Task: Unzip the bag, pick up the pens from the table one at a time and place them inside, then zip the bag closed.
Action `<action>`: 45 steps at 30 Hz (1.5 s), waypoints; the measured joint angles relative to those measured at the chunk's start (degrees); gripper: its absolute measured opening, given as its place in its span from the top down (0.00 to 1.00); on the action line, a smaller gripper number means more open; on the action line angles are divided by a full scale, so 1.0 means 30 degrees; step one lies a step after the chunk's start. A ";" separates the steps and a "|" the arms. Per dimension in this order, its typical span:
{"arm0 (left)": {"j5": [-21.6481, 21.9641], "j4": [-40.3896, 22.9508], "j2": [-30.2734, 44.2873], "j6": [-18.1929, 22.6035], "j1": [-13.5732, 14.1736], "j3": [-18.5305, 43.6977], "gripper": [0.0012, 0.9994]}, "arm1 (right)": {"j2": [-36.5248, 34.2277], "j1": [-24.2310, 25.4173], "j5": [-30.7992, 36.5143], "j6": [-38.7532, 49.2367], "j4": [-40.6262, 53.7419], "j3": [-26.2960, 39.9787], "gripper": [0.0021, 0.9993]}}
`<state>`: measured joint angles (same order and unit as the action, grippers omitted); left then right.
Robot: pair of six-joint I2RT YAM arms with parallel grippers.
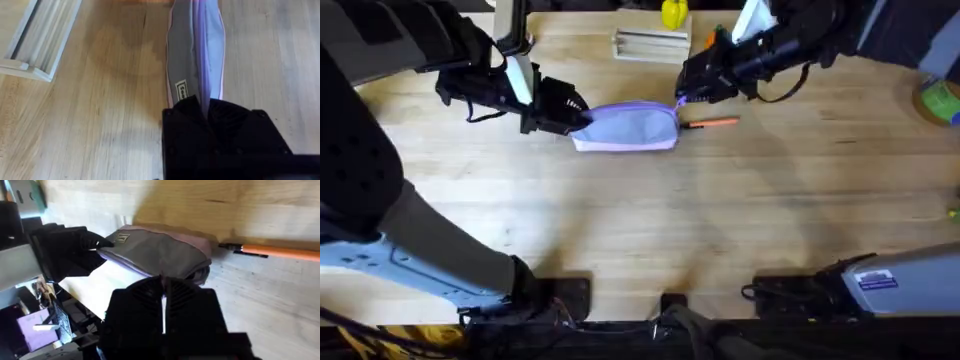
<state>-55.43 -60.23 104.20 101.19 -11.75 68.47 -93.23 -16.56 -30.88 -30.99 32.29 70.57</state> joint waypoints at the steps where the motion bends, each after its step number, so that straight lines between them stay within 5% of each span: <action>1: -0.0002 0.0000 0.0000 0.0000 0.0015 0.0000 0.96 | -0.0007 -0.0105 0.0038 0.0067 0.0031 0.0000 0.97; 12: 0.0054 0.0022 0.0000 0.0000 -0.0029 0.0000 0.96 | -0.0022 -0.2034 0.1319 -0.0918 -0.3133 0.0000 0.97; 17: 0.0166 0.0022 0.0000 0.0000 -0.0189 0.0000 0.96 | -0.0802 -0.4590 0.2816 -0.1835 -0.6155 0.0000 0.97; 28: 0.0292 0.0138 0.0000 0.0000 -0.0189 0.0000 0.96 | -0.2465 -0.6004 0.3005 -0.3127 -0.8565 0.0151 0.97; 45: 0.0874 0.0366 0.0000 -0.0233 -0.0899 0.0254 0.96 | -0.6746 -0.8139 0.3000 -0.3063 -0.8303 0.5628 0.97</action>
<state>-52.81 -59.13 104.20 100.49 -14.45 69.23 -113.47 -40.98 -21.89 -40.17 7.38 87.45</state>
